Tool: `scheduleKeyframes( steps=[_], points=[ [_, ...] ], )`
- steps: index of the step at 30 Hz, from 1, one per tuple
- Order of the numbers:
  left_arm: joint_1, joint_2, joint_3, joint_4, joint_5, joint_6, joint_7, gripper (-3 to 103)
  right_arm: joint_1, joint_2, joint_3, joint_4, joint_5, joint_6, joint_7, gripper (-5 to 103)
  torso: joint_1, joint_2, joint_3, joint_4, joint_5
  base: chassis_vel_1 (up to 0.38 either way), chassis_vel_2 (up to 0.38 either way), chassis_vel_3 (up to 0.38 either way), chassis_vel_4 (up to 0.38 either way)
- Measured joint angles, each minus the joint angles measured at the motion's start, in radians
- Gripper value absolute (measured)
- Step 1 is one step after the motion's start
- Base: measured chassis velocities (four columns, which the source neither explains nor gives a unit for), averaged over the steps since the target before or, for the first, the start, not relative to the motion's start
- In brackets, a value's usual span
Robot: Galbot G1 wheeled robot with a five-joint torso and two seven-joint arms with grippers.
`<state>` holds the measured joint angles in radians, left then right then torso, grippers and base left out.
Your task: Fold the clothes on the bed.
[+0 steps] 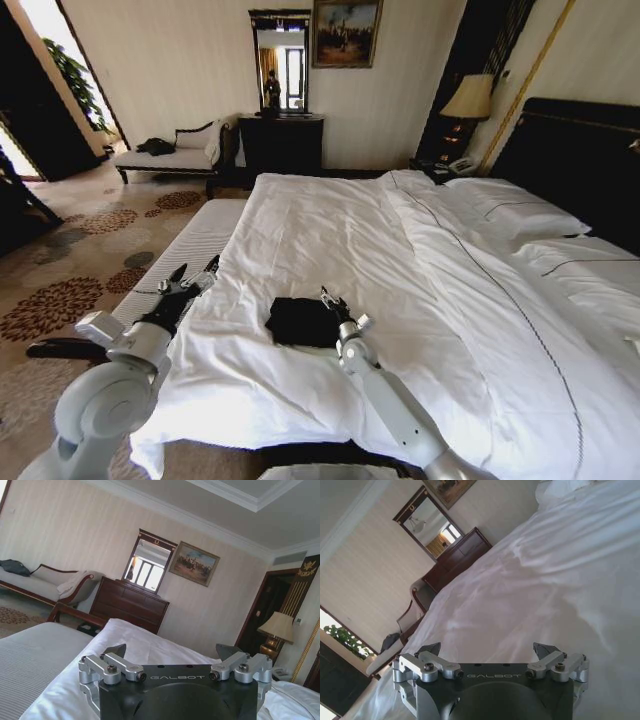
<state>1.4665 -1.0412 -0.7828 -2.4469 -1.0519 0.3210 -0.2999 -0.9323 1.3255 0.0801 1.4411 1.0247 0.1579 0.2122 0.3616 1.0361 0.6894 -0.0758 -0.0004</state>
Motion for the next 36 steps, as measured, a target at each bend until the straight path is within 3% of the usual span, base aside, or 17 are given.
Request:
scheduleKeyframes(
  steps=[6, 8, 14, 18, 26, 36],
  points=[
    [0.009, -0.001, -0.003, -0.006, 0.005, 0.0, 0.0, 100, -0.016, -0.015, 0.016, 0.14, -0.001, 0.016, -0.006, 100, 0.0, 0.0, 0.0, 0.0002, -0.0001, 0.0, 0.0, 0.0, 0.0],
    [0.013, -0.002, -0.006, -0.008, 0.009, 0.0, 0.0, 100, -0.039, -0.023, -0.04, 0.227, 0.011, 0.016, -0.011, 100, 0.0, 0.0, 0.0, 0.0, -0.0005, 0.0, 0.0, 0.0, 0.0],
    [0.03, -0.001, -0.023, -0.016, 0.017, -0.003, 0.001, 100, -0.049, 0.014, -0.192, 0.168, -0.056, 0.027, -0.041, 100, 0.0, 0.0, 0.0, 0.0004, 0.0, 0.0, 0.0, 0.0, 0.0],
    [0.042, 0.003, -0.046, -0.022, 0.014, -0.004, 0.001, 100, 0.006, 0.056, -0.227, 0.083, -0.017, 0.001, -0.023, 100, 0.0, 0.0, 0.0, 0.0004, -0.0001, 0.0, 0.0, 0.0, 0.0],
    [0.047, 0.003, -0.061, -0.026, 0.009, -0.005, 0.0, 100, 0.102, 0.069, -0.204, -0.032, 0.073, -0.084, 0.09, 100, 0.0, 0.0, 0.0, 0.0003, -0.0001, 0.0, 0.0, 0.0, 0.0],
    [0.026, 0.0, -0.036, -0.01, 0.012, -0.005, 0.0, 100, 0.045, 0.01, -0.138, 0.05, 0.036, -0.053, 0.066, 100, 0.0, 0.0, 0.0, -0.0001, -0.0001, 0.0, 0.0, 0.0, 0.0]
  ],
)
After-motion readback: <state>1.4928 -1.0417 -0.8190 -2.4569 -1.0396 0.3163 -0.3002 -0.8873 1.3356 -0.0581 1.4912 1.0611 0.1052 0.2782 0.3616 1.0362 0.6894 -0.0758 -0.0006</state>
